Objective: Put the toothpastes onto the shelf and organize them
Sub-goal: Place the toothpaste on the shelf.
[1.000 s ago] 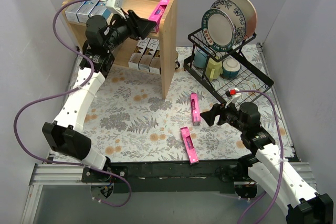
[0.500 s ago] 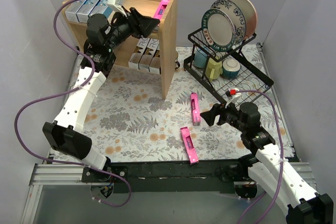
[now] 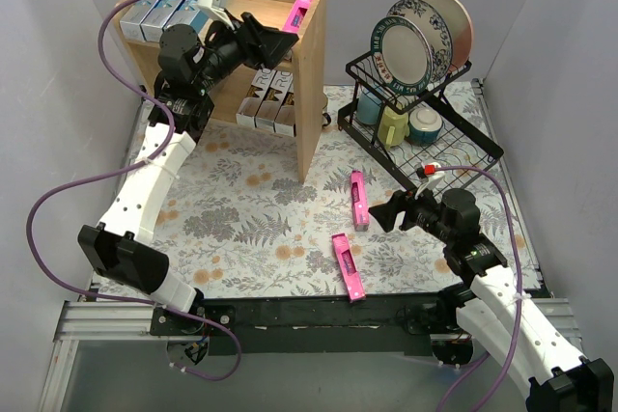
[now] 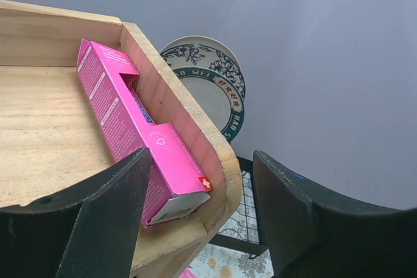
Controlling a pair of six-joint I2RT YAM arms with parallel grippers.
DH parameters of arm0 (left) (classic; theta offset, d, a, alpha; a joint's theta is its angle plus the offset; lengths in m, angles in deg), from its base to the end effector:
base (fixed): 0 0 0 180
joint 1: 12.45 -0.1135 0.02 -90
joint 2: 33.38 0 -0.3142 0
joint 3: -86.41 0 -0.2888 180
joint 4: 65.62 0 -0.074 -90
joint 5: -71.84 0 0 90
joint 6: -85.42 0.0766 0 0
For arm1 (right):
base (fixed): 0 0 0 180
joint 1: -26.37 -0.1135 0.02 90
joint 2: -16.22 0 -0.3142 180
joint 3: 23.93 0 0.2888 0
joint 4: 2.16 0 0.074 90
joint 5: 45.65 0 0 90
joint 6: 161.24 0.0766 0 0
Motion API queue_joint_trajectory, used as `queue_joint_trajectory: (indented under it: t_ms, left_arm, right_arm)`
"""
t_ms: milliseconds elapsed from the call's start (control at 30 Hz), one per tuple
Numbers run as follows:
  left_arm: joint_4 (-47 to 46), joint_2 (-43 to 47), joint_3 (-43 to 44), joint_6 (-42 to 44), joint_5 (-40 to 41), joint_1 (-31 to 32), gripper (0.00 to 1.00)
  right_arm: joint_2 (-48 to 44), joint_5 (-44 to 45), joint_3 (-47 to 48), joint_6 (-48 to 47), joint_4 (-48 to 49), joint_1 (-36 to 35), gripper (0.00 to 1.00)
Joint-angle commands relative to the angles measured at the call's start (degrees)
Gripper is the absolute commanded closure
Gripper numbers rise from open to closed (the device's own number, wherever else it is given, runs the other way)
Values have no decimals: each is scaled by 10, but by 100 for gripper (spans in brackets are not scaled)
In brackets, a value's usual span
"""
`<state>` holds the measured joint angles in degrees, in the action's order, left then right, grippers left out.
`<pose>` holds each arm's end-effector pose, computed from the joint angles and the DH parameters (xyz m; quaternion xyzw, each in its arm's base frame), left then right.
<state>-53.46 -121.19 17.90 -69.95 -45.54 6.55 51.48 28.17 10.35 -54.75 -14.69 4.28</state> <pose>0.3777 -0.1673 0.5718 -0.0735 0.6371 -0.6163 0.4571 0.1733 0.0934 0.2555 -0.1250 0.7724 0.3068 0.5419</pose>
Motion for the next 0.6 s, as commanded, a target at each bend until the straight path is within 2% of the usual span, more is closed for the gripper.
queue_joint_trajectory:
  t_ms: [0,367,567]
  left_arm:
    - [32,1,14,1,-7,8,37]
    - [28,-10,8,-20,-21,8,33]
    - [30,-6,-1,-15,7,8,22]
  right_arm:
    - [-6,7,19,-4,6,1,16]
    - [-8,10,19,-5,6,2,16]
    - [-8,9,20,-6,6,1,16]
